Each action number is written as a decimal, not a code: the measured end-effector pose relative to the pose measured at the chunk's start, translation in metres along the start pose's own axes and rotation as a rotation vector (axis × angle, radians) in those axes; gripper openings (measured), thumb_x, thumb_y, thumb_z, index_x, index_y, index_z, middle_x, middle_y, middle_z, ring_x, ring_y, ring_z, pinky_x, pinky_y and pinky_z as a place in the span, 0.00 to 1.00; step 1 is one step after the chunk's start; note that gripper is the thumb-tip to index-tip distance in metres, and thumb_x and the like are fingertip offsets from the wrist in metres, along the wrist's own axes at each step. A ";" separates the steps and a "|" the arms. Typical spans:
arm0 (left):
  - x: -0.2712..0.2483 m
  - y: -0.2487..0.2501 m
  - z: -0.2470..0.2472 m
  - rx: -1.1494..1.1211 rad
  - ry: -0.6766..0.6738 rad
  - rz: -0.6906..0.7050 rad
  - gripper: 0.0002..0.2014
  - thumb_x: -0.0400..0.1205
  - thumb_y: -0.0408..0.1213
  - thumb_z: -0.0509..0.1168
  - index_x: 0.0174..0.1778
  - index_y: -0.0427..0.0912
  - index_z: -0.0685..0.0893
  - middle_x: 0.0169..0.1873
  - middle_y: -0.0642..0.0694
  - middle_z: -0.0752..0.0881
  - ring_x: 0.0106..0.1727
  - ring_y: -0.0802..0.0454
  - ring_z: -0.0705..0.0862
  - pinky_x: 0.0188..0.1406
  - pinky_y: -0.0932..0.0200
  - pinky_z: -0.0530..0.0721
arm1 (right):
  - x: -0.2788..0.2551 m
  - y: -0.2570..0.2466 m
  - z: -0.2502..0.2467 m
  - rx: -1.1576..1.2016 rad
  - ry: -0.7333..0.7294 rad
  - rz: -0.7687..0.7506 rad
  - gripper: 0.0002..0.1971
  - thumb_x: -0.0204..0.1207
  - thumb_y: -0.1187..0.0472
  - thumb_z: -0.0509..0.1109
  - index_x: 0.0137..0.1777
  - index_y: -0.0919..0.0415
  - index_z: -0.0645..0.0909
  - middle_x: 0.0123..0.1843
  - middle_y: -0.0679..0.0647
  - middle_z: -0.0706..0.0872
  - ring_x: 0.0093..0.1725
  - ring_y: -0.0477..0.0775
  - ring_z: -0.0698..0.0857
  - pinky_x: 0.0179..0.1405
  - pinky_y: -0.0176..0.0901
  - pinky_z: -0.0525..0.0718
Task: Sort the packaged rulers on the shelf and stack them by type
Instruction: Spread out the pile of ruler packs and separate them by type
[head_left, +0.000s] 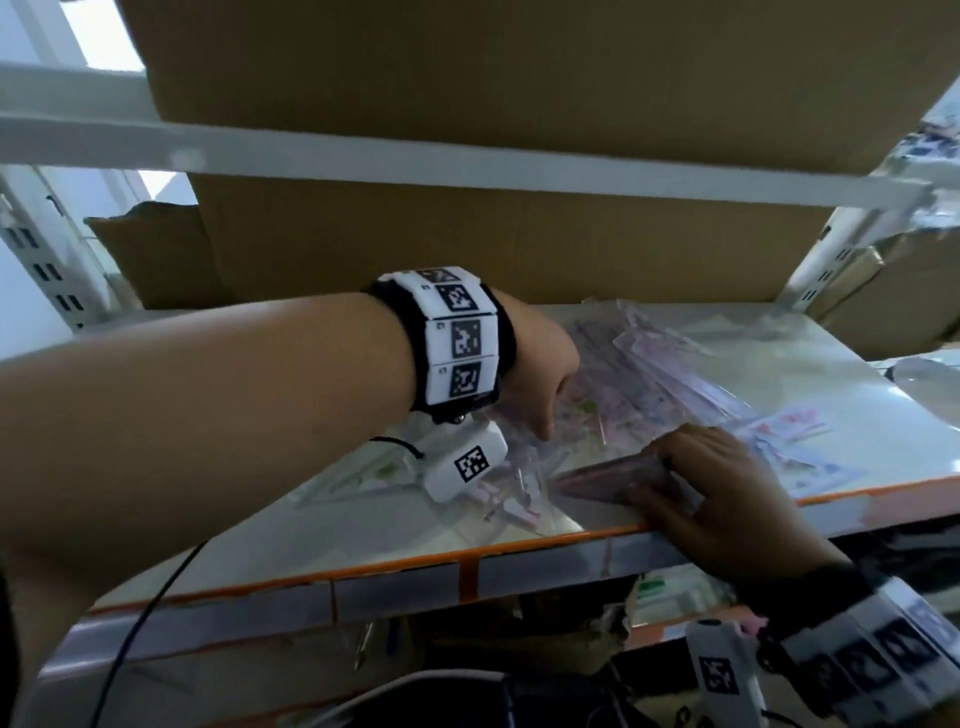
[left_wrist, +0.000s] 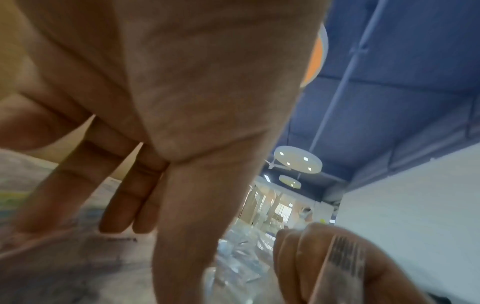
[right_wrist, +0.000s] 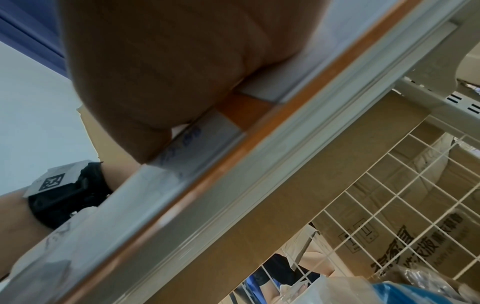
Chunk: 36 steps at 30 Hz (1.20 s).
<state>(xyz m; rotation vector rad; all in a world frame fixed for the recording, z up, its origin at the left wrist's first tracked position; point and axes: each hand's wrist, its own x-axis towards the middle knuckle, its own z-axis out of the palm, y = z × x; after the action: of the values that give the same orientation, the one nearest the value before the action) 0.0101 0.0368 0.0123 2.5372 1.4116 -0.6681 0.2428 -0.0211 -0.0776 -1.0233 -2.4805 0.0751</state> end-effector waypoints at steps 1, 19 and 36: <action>0.005 0.004 0.000 0.041 -0.003 -0.008 0.20 0.75 0.62 0.72 0.45 0.47 0.87 0.37 0.51 0.89 0.36 0.53 0.86 0.27 0.58 0.79 | 0.001 -0.001 -0.001 0.000 0.001 -0.007 0.13 0.78 0.43 0.65 0.42 0.53 0.77 0.37 0.47 0.78 0.39 0.54 0.80 0.37 0.47 0.75; 0.008 -0.046 -0.020 -0.575 0.211 0.076 0.09 0.83 0.42 0.70 0.57 0.51 0.81 0.42 0.50 0.88 0.33 0.56 0.85 0.31 0.60 0.85 | 0.002 -0.005 -0.004 0.026 0.002 -0.027 0.12 0.80 0.42 0.64 0.41 0.47 0.69 0.36 0.43 0.74 0.38 0.48 0.75 0.39 0.36 0.66; 0.002 -0.021 0.012 -0.023 0.024 0.041 0.22 0.78 0.58 0.70 0.61 0.49 0.83 0.51 0.53 0.84 0.48 0.52 0.82 0.43 0.54 0.83 | 0.002 -0.008 -0.005 0.012 0.018 -0.002 0.13 0.76 0.45 0.66 0.39 0.55 0.77 0.35 0.45 0.78 0.38 0.49 0.78 0.37 0.41 0.74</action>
<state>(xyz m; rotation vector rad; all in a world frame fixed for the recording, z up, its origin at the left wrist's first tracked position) -0.0099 0.0460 0.0024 2.5574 1.3628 -0.6122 0.2384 -0.0262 -0.0702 -1.0123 -2.4621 0.0794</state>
